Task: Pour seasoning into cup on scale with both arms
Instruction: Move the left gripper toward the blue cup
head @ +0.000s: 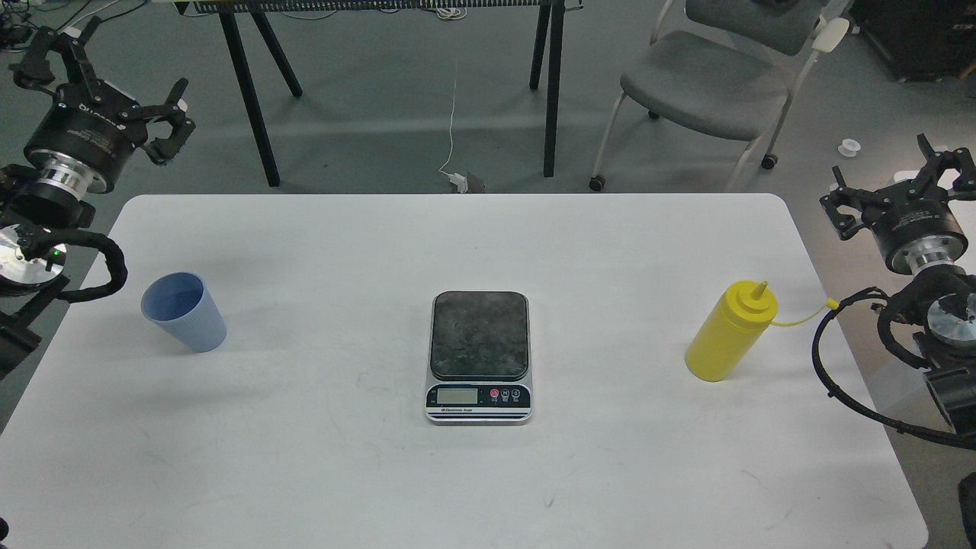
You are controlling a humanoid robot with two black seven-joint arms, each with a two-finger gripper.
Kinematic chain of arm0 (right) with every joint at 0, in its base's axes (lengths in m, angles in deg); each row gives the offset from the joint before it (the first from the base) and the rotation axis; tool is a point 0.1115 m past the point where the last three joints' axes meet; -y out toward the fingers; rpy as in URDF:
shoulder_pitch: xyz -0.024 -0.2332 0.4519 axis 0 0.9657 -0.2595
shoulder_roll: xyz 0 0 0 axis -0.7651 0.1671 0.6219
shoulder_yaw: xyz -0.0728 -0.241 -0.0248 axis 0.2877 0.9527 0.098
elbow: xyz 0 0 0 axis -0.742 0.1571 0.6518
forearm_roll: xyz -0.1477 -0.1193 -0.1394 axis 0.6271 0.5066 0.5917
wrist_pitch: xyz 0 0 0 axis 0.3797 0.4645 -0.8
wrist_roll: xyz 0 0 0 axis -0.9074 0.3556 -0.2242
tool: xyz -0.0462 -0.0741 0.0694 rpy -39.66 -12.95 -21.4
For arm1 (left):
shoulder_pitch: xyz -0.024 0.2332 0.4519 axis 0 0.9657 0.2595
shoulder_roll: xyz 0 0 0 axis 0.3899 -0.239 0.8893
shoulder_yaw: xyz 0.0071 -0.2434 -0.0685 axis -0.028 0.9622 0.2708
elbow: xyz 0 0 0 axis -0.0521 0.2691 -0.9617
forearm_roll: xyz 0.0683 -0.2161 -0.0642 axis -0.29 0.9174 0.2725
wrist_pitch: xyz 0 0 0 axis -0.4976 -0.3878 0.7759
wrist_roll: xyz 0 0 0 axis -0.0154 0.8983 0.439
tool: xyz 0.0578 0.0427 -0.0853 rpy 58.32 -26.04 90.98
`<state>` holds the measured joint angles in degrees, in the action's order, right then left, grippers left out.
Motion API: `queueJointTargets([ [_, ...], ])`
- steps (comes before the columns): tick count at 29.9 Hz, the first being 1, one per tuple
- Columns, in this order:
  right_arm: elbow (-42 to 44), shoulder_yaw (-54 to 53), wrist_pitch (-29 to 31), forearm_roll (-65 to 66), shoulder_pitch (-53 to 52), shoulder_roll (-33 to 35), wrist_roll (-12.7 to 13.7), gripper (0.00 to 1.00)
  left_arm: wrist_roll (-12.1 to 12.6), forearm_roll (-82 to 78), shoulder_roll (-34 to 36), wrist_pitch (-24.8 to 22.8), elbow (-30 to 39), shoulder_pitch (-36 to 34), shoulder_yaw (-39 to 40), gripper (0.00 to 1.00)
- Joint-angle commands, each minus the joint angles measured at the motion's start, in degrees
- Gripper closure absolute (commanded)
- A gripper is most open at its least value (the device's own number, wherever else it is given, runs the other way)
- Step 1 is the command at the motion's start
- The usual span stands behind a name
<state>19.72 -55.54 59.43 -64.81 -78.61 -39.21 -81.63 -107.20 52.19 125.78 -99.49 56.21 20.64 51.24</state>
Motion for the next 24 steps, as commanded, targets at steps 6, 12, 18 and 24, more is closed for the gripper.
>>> queueJointTargets([
  [6,-2.75,0.04,0.0,0.27,1.34,1.67,0.11,0.0,0.49,-0.16,0.36,0.0,0.55,0.09,-0.42,0.01],
  [12,-2.76,0.04,0.0,0.44,1.43,2.2,0.2,0.0,0.67,-8.05,5.36,0.0,1.25,0.36,-3.58,0.01],
  [18,-2.76,0.04,0.0,0.44,1.52,3.26,0.2,0.0,0.14,-24.82,11.69,0.0,3.18,0.36,-3.58,0.04],
  [24,-2.84,0.04,0.0,0.53,1.96,3.87,0.2,0.0,-2.23,-45.3,17.14,0.0,9.77,0.36,-3.58,0.08],
])
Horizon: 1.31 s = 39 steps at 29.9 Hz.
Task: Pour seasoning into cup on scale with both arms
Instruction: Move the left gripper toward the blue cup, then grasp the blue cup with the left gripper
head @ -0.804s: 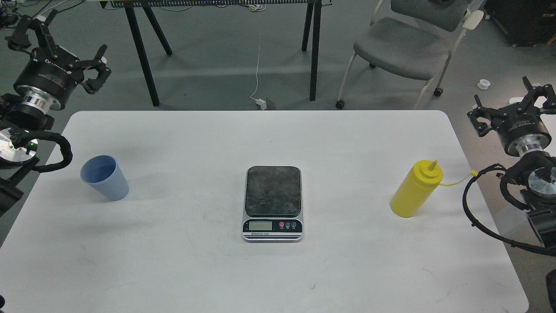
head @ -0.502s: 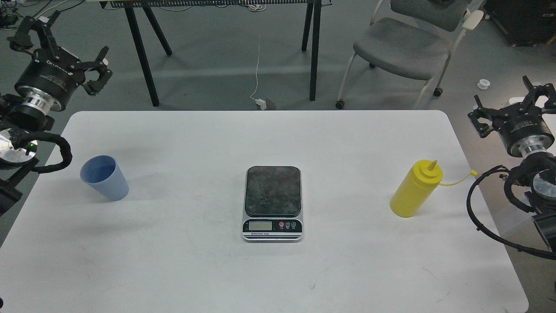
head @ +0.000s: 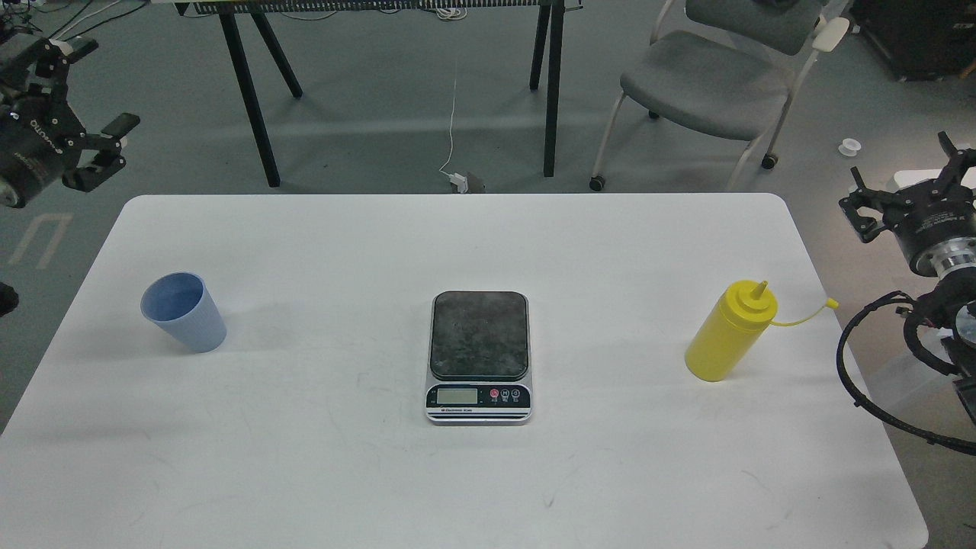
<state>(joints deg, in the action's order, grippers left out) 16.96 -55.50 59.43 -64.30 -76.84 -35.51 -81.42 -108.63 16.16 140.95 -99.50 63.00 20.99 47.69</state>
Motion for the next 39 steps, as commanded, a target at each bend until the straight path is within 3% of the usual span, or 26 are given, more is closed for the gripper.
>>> queueJointTargets([
  [1,0.01,-0.01,0.0,0.02,0.19,0.18,0.0,0.0,-0.8,-13.05,2.24,0.01,3.86,0.01,-0.12,0.09],
  [9,0.01,-0.09,0.0,0.02,0.27,0.18,0.0,0.0,-0.97,-46.52,1.63,0.93,5.62,0.36,-0.91,0.09],
  [15,0.01,-0.01,0.0,0.02,0.27,0.18,0.0,0.0,-1.15,-63.51,1.62,18.23,3.26,1.06,-9.16,0.1],
  [20,0.01,-0.01,0.0,0.02,0.45,0.09,0.0,0.0,-5.45,-70.03,1.28,26.42,0.27,1.06,-20.41,0.17],
  [23,0.01,-0.01,0.0,0.02,0.45,0.18,0.0,0.0,-6.24,-71.09,-1.18,30.55,-1.84,1.15,-24.63,0.19],
  [32,0.01,-0.01,0.0,0.02,0.54,0.09,-0.09,0.0,-7.56,-70.92,-6.11,32.94,-9.23,1.24,-28.86,0.38],
  [39,0.1,-0.01,0.0,0.02,0.54,0.0,-0.18,0.0,-7.97,-71.0,-9.0,32.94,-14.58,1.32,-28.95,0.43],
])
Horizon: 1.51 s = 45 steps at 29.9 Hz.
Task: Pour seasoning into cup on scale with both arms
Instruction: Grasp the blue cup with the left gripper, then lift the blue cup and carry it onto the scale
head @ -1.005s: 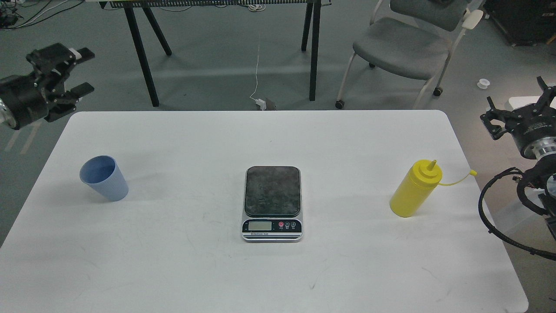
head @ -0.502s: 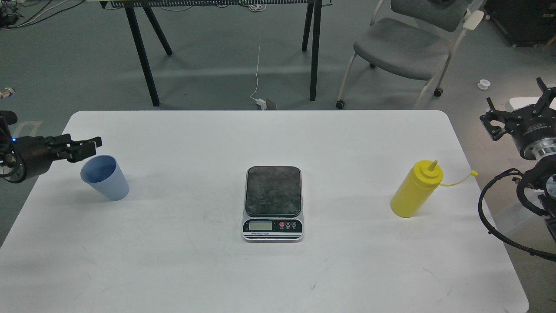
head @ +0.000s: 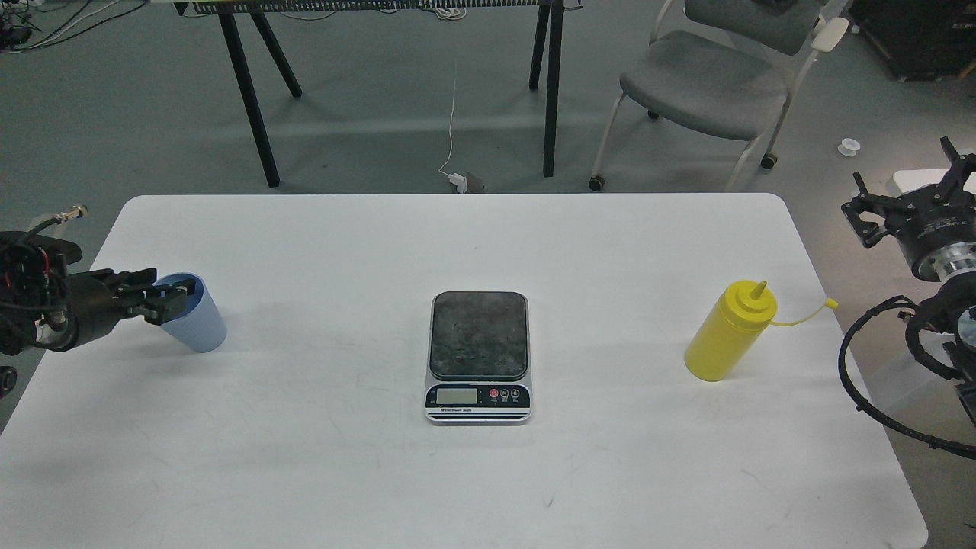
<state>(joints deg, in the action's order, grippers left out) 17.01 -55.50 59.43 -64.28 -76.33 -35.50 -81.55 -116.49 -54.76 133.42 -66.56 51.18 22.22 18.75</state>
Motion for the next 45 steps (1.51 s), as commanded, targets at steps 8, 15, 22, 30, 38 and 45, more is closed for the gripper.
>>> queueJointTargets([
  [8,0.22,0.0,0.0,0.0,0.11,-0.1,-0.14,0.0,-0.11,0.79,-3.41,0.0,-7.43,-0.08,-2.73,0.75],
  [15,0.4,0.0,0.0,0.0,0.11,-0.1,-0.14,0.0,-0.11,0.88,-4.29,-0.09,-7.52,-0.08,-3.08,0.93],
  [22,0.31,0.0,0.0,0.0,0.11,0.08,-0.14,0.0,-0.11,9.14,-3.5,-2.1,-3.31,-3.32,-2.64,0.94],
  [30,0.31,0.0,0.0,0.0,0.2,0.43,-0.14,0.0,-0.11,4.24,-1.04,-11.77,12.06,-18.87,-2.91,0.96],
  [38,0.31,0.0,0.0,0.09,0.55,2.01,-0.14,0.0,-0.11,-7.37,-13.15,-15.73,20.26,-24.16,-3.0,0.96],
  [45,0.22,0.0,0.0,0.0,0.99,3.16,-0.14,0.0,4.15,-9.05,-22.65,-18.02,20.08,-23.81,-4.05,0.95],
])
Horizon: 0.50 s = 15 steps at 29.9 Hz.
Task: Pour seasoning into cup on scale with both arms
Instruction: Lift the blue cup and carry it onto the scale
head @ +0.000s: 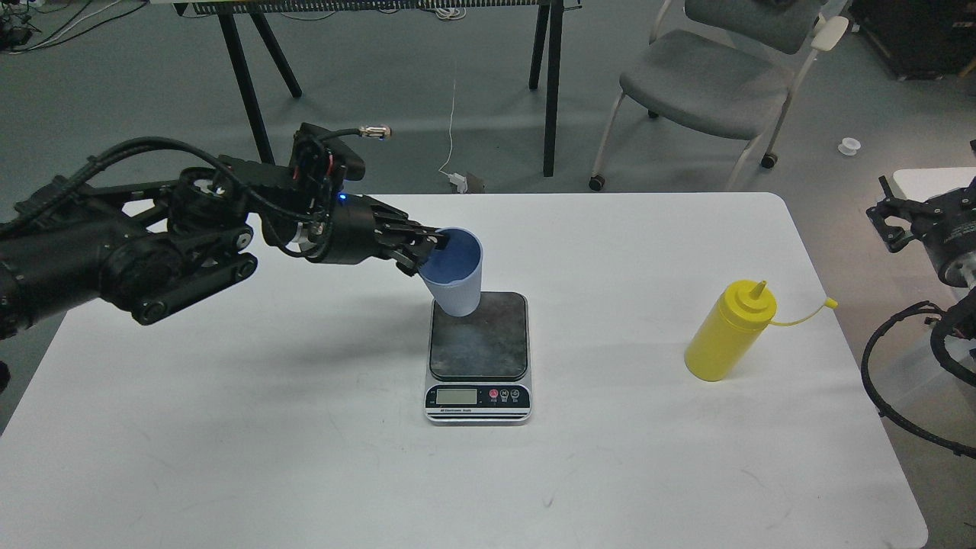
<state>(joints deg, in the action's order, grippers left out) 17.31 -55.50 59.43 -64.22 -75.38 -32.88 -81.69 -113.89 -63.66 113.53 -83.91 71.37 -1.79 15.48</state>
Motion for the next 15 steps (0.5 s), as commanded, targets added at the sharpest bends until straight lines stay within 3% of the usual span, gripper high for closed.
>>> queueJointTargets([
  [1,-0.08,0.0,0.0,-0.06,0.05,0.62,0.0,0.0,2.08,-0.07,-3.64,-0.67,-0.28,0.37,-1.22,0.95],
  [15,-0.17,0.0,0.0,0.03,-0.04,0.62,0.0,0.0,3.84,-0.07,-7.08,-0.67,-3.45,1.51,-3.68,0.9],
])
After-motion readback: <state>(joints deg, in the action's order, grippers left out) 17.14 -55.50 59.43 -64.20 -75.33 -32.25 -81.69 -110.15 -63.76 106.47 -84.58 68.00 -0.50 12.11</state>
